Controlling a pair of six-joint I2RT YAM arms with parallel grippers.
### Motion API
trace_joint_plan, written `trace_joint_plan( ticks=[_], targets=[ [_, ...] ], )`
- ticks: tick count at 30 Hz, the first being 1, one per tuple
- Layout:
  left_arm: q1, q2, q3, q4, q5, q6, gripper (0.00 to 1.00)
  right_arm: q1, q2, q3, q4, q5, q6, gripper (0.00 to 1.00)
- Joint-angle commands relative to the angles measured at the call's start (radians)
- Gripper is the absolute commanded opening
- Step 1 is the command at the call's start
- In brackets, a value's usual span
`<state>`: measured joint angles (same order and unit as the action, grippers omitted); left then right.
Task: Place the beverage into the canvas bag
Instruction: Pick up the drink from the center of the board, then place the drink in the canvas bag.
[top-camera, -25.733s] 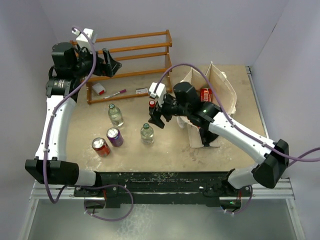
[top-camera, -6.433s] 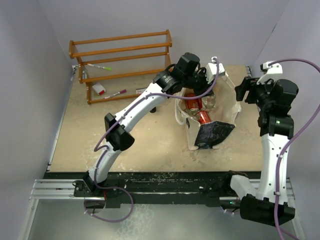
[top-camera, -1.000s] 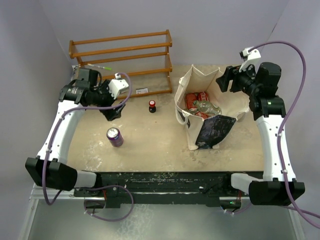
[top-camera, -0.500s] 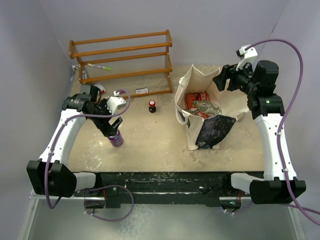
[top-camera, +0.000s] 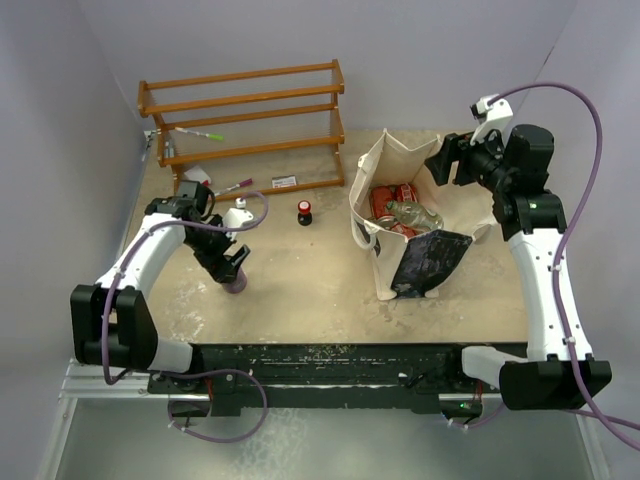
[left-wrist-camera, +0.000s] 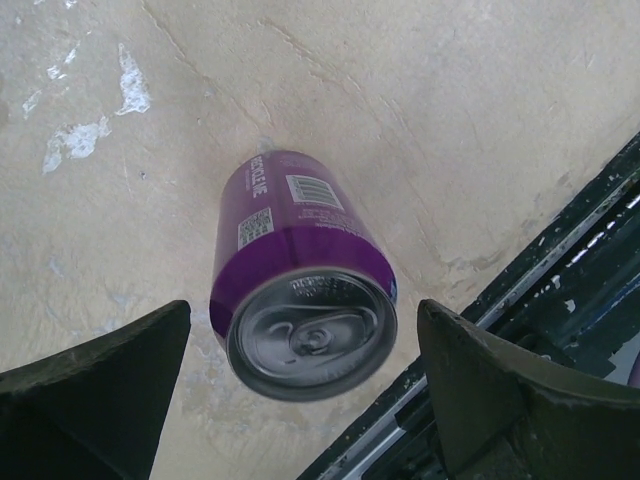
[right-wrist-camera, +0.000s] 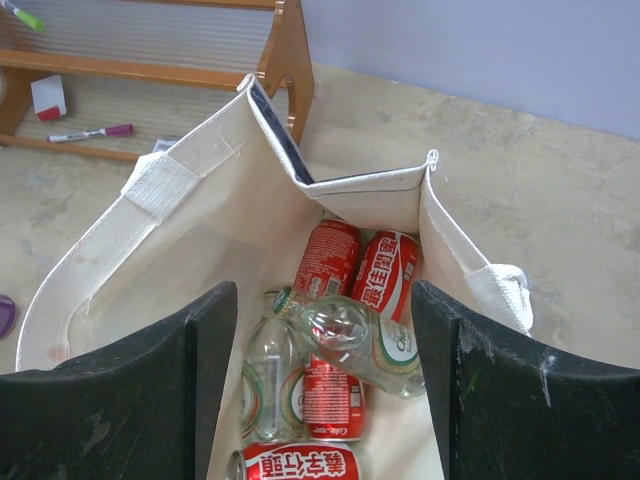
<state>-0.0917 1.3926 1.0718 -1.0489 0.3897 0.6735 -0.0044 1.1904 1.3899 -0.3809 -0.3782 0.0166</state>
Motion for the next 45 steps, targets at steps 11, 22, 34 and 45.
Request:
trace_joint_plan(
  ticks=[11, 22, 34, 45],
  targets=[
    [-0.08, 0.032, -0.008, 0.131, 0.015, -0.074, 0.51, 0.004, -0.061, -0.029, 0.052, 0.047, -0.01, 0.72],
    [-0.163, 0.061, 0.368, 0.016, 0.164, -0.028, 0.11, 0.004, -0.055, -0.029, 0.057, 0.051, -0.013, 0.72],
    [-0.231, 0.227, 1.0, 0.113, 0.365, -0.199, 0.0, -0.015, -0.062, -0.035, 0.051, 0.064, -0.033, 0.72],
    [-0.37, 0.487, 1.424, 0.352, 0.424, -0.501, 0.0, -0.061, -0.089, -0.053, 0.054, 0.063, -0.025, 0.72]
  ],
)
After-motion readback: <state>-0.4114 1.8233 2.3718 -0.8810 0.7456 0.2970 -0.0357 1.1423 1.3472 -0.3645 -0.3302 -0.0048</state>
